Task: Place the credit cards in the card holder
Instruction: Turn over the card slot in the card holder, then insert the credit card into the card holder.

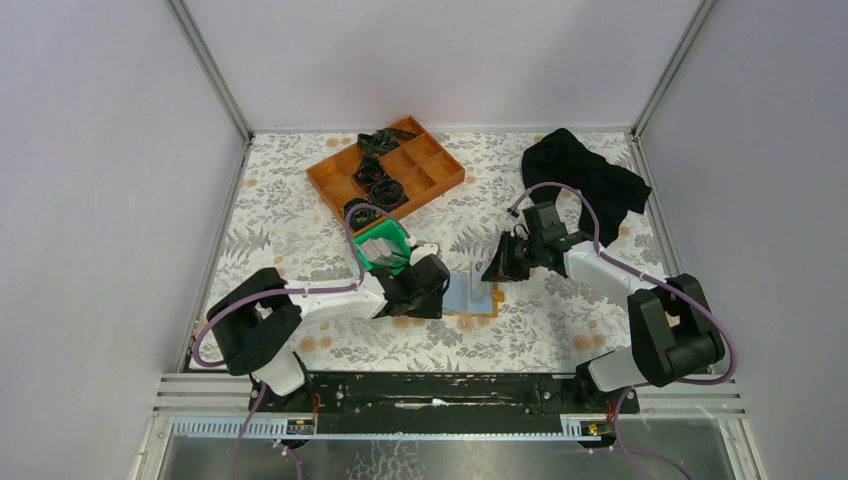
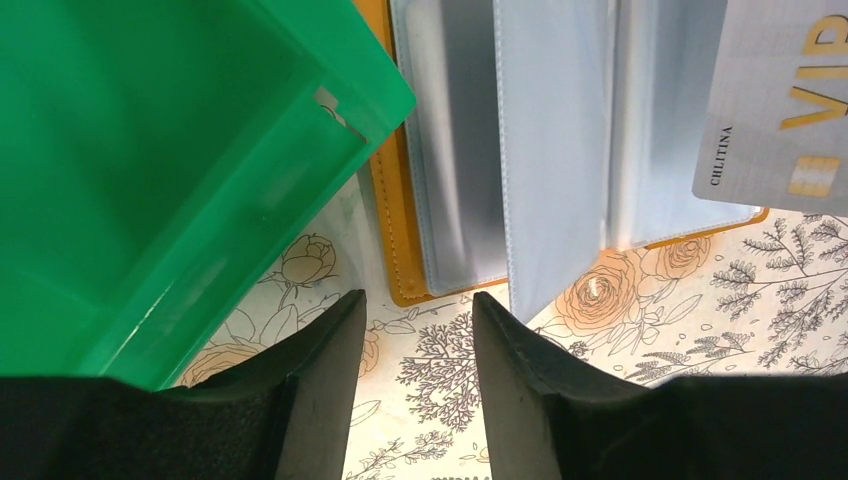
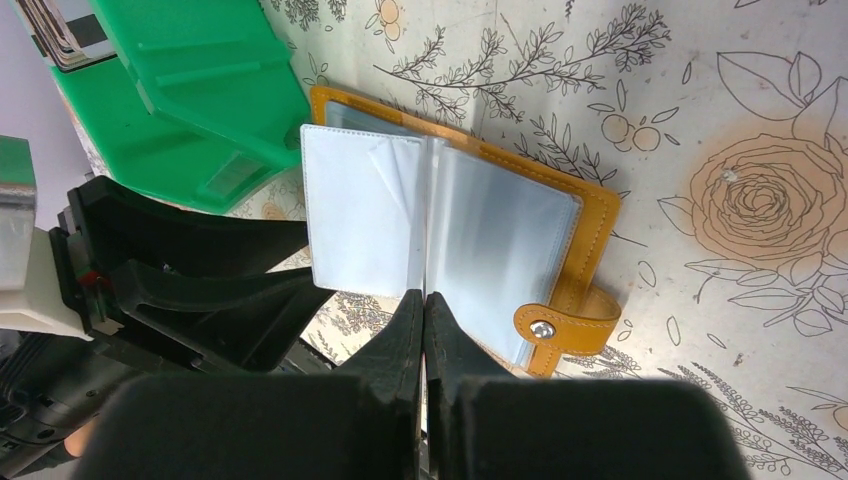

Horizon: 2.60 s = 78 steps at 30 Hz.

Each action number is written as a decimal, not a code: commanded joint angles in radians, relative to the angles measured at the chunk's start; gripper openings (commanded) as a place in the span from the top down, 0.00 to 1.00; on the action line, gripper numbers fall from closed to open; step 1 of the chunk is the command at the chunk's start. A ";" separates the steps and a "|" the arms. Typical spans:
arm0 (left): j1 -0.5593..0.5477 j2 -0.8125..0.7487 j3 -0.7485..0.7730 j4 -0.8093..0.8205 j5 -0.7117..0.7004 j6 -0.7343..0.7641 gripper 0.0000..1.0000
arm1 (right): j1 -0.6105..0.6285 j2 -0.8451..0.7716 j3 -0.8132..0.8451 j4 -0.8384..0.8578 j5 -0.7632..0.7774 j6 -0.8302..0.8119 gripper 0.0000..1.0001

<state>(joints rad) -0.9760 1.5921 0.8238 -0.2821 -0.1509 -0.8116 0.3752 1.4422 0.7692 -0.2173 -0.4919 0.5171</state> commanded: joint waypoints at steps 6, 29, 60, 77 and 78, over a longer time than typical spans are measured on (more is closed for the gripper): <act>-0.009 -0.055 0.038 -0.048 -0.052 -0.010 0.47 | 0.046 0.023 -0.004 0.047 -0.014 -0.005 1.00; -0.009 -0.088 0.047 -0.087 -0.092 -0.009 0.47 | 0.114 0.091 -0.026 0.064 0.111 0.001 1.00; -0.002 0.049 0.070 0.045 -0.117 0.056 0.47 | 0.080 0.032 -0.011 -0.144 0.304 -0.106 1.00; 0.004 0.099 0.127 0.008 -0.202 0.100 0.49 | 0.067 0.020 -0.013 -0.161 0.290 -0.125 1.00; 0.005 0.098 0.126 0.007 -0.205 0.099 0.50 | 0.066 0.021 -0.012 -0.162 0.289 -0.126 1.00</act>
<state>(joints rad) -0.9745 1.6840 0.9257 -0.2848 -0.2943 -0.7380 0.4515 1.4651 0.7654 -0.2981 -0.2539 0.4389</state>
